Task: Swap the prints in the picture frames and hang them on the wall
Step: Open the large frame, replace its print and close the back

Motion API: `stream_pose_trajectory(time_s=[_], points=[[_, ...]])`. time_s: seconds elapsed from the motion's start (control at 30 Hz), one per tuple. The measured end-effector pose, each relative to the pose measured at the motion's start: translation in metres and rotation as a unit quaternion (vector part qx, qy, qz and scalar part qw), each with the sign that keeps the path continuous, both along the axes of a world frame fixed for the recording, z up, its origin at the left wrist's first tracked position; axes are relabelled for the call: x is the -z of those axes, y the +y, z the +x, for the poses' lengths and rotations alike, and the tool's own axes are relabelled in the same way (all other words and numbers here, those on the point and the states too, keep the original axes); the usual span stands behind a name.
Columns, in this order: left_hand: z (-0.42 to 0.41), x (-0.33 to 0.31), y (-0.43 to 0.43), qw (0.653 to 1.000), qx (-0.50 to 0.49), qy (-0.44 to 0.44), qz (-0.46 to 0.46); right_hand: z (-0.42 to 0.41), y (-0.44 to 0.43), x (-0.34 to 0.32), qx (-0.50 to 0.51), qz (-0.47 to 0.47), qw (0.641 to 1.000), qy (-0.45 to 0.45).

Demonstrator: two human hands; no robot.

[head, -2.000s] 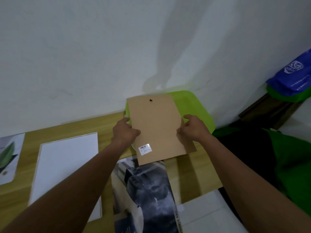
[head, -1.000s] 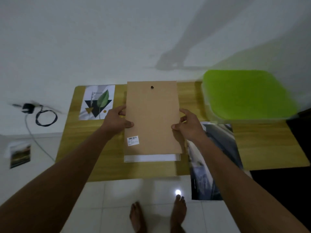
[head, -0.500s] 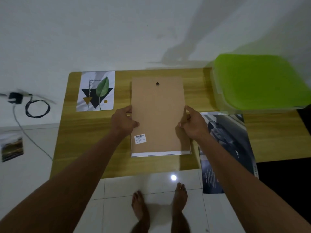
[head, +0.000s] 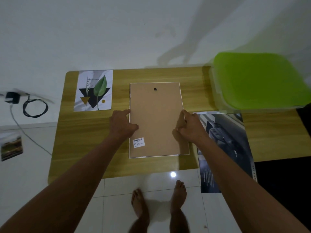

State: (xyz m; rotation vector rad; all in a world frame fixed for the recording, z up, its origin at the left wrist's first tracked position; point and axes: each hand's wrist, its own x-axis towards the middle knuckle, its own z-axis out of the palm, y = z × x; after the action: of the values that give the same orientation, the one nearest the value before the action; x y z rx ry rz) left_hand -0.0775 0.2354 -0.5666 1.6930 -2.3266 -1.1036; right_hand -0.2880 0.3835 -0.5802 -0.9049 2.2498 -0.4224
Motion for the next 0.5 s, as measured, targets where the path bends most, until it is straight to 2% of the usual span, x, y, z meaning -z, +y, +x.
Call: stream_pose_trajectory(time_s=[0.17, 0.5], points=[[0.0002, 0.0022, 0.0023, 0.999, -0.007, 0.027, 0.017, 0.0016, 0.0066, 0.0001, -0.032, 0.013, 0.999, 0.005], [0.0013, 0.0094, 0.0052, 0.996, 0.065, -0.045, -0.029, 0.0079, 0.0089, -0.0053, -0.075, 0.04, 0.996, -0.019]])
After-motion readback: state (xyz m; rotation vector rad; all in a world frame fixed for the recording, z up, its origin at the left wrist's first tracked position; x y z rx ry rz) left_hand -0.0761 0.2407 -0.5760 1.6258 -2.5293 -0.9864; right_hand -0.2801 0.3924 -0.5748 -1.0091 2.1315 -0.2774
